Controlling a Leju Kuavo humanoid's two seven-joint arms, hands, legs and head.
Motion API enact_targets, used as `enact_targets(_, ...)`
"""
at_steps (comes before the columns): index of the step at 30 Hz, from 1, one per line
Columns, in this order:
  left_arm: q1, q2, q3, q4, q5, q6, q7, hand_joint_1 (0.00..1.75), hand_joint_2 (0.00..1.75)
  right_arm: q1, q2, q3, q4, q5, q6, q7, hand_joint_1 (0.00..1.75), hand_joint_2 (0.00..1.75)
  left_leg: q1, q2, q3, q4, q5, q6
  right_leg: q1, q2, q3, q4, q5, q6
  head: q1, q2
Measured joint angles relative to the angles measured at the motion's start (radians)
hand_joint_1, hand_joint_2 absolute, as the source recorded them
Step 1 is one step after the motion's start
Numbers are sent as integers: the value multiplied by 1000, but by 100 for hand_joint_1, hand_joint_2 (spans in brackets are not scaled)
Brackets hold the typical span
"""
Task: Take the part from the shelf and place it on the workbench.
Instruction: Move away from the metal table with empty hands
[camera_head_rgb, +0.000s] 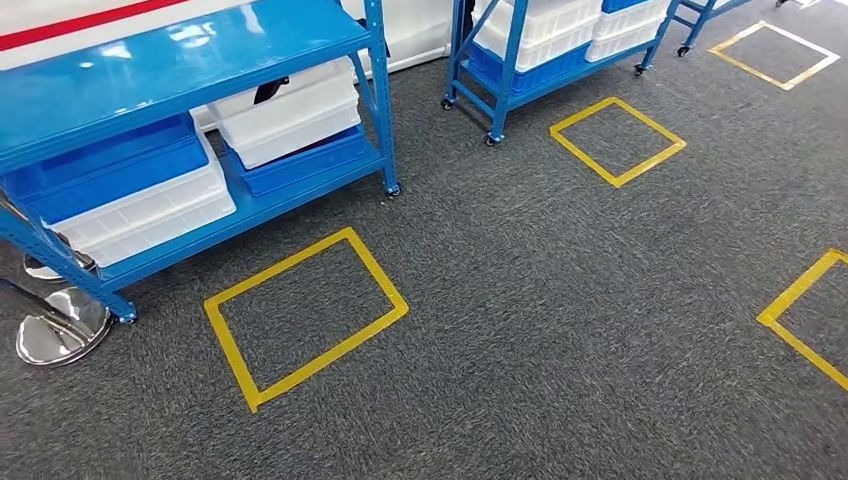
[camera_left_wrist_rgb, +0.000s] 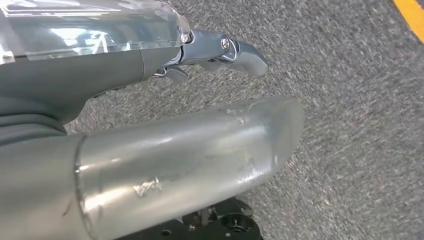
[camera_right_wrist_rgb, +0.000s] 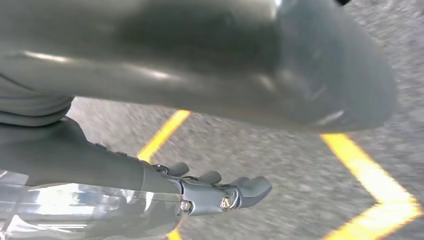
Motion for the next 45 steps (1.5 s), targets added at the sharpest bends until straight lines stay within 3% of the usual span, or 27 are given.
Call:
enact_targets(2, -2, 4, 0, -1, -20, -3, -19, 0, 0, -6, -8, 0, 0, 7, 5, -39, 0, 0, 2, -19, -8, -2, 4, -15, 2, -19, 1, -5, 2, -8, 0, 0)
enact_targets(4, -5, 8, 0, -2, -35, -6, -33, 0, 0, -10, -17, 0, 0, 14, 10, -65, 0, 0, 1, 15, -23, 25, -15, -24, 1, -44, 4, -13, 6, -23, -5, 0)
enact_targets(6, -20, 11, -1, -3, -56, -7, -52, 0, 0, -10, -30, 0, 0, 26, 14, -97, 0, 0, 0, 78, -70, 129, -77, -28, 3, -75, 6, -18, 7, -35, -13, 0)
enact_targets(8, -46, 15, -7, -8, -84, -6, -70, 0, 0, -11, -48, 0, 0, 38, 18, -133, 0, 0, 0, 103, -130, 261, -135, -32, 9, -110, 4, -17, 6, -38, -15, 0)
enact_targets(9, -59, 17, -12, -10, -95, -6, -74, 0, 0, -14, -57, 0, 0, 44, 21, -147, 0, 0, 1, 107, -142, 291, -140, -33, 11, -126, 3, -15, 6, -39, -15, 0)
enact_targets(10, -71, 19, -17, -13, -104, -6, -75, 0, 0, -18, -67, 0, 0, 49, 24, -158, 0, 0, 1, 110, -133, 281, -125, -33, 12, -140, 3, -14, 5, -38, -16, 0)
enact_targets(12, -94, 25, -27, -19, -115, -6, -83, 0, 0, -30, -83, 1, -1, 57, 29, -188, 0, 0, -1, 134, -59, 153, -63, -27, 14, -163, 4, -9, 2, -36, -16, 0)
enact_targets(14, -123, 30, -35, -28, -114, -8, -103, 0, 0, -45, -99, 2, -4, 59, 36, -238, 0, 0, -7, 174, 2, 35, -24, -14, 19, -183, 6, -5, -1, -29, -16, 0)
enact_targets(15, -138, 32, -37, -32, -107, -10, -116, 0, 0, -54, -107, 2, -6, 57, 40, -266, 0, 0, -11, 185, 10, 12, -21, -7, 20, -192, 6, -4, -1, -25, -15, 0)
enact_targets(17, -163, 34, -38, -41, -90, -14, -145, 0, 0, -78, -118, 2, -12, 52, 44, -313, 0, 0, -13, 170, 5, 5, -16, 5, 21, -208, 8, -6, 2, -15, -15, 0)
enact_targets(18, -172, 35, -38, -45, -81, -17, -162, 0, 0, -91, -122, 2, -16, 50, 44, -332, 0, 0, -11, 160, 7, -1, -9, 10, 19, -203, 8, -4, -1, -9, -15, 0)
enact_targets(20, -193, 34, -38, -52, -65, -25, -191, 0, 0, -114, -131, 3, -25, 47, 45, -357, 0, 0, -4, 139, 9, -14, 5, 22, 16, -153, -11, 42, -36, 1, -12, 0)
enact_targets(22, -216, 32, -38, -58, -54, -31, -212, 0, 0, -127, -140, 4, -32, 48, 43, -369, 0, 0, -1, 116, 4, -16, 12, 29, 11, -97, -67, 165, -103, 7, -8, 0)
enact_targets(23, -223, 32, -38, -60, -51, -33, -216, 0, 0, -130, -143, 6, -35, 50, 42, -369, 0, 0, -1, 102, 2, -16, 14, 30, 9, -87, -98, 229, -128, 10, -7, 0)
enact_targets(24, -227, 31, -38, -61, -49, -34, -216, 0, 0, -133, -146, 8, -37, 52, 40, -367, 0, 0, -1, 88, 1, -15, 15, 30, 8, -83, -118, 270, -135, 11, -7, 0)
enact_targets(25, -228, 31, -39, -62, -47, -35, -215, 0, 0, -134, -147, 10, -38, 54, 38, -365, 0, 0, -1, 73, 1, -14, 15, 29, 6, -82, -121, 271, -119, 13, -7, 0)
enact_targets(27, -228, 30, -39, -62, -44, -35, -211, 0, 0, -135, -148, 12, -40, 55, 34, -362, 0, 0, 1, 43, 3, -9, 13, 24, -2, -67, -77, 164, -40, 15, -7, 0)
enact_targets(29, -227, 29, -40, -62, -43, -35, -196, 0, 0, -135, -149, 14, -41, 56, 32, -353, 0, 0, 0, 17, -4, 1, 9, 13, -9, -17, -28, 45, 11, 15, -6, 0)
enact_targets(31, -220, 29, -40, -62, -38, -34, -163, 0, 0, -132, -150, 16, -40, 55, 29, -333, 0, 0, 1, -6, -16, 6, 10, -3, -9, 11, -17, 11, 10, 11, -5, 0)
enact_targets(33, -198, 30, -40, -61, -33, -31, -131, 0, 0, -124, -149, 18, -39, 55, 26, -312, 0, 0, 5, -22, -23, 5, 12, -17, -9, -13, -14, 4, 11, -1, -5, 0)
enact_targets(35, -172, 31, -38, -60, -28, -29, -101, 0, 0, -110, -146, 18, -36, 56, 22, -289, 0, 0, 3, 21, -42, 43, -13, -26, -10, -40, -8, -5, 14, -16, -12, 0)
enact_targets(37, -149, 29, -34, -56, -23, -28, -64, 0, 0, -87, -143, 18, -29, 61, 19, -247, 0, 0, 1, 86, -98, 160, -75, -30, -4, -71, -5, -8, 12, -28, -21, 0)
enact_targets(39, -120, 28, -29, -51, -19, -28, -38, 0, 0, -63, -139, 18, -21, 66, 16, -208, 0, 0, 1, 106, -155, 277, -120, -32, 3, -102, -5, -7, 7, -33, -23, 0)
enact_targets(40, -104, 28, -28, -49, -18, -28, -31, 0, 0, -54, -137, 18, -18, 67, 14, -198, 0, 0, 1, 109, -162, 292, -117, -31, 7, -116, -4, -6, 5, -35, -23, 0)
enact_targets(41, -90, 28, -27, -47, -18, -28, -28, 0, 0, -48, -134, 18, -15, 69, 13, -191, 0, 0, 1, 111, -149, 267, -96, -28, 10, -128, -3, -5, 2, -35, -24, 0)
enact_targets(42, -80, 28, -26, -46, -17, -28, -25, 0, 0, -45, -131, 18, -13, 70, 12, -186, 0, 0, -1, 121, -116, 205, -62, -22, 12, -140, 0, -5, 0, -35, -24, 0)
enact_targets(45, -71, 27, -21, -45, -16, -27, 3, 0, 0, -43, -123, 17, -8, 69, 13, -149, 0, 0, -17, 178, -24, 26, -2, 2, 21, -172, 10, -5, -8, -27, -23, 0)
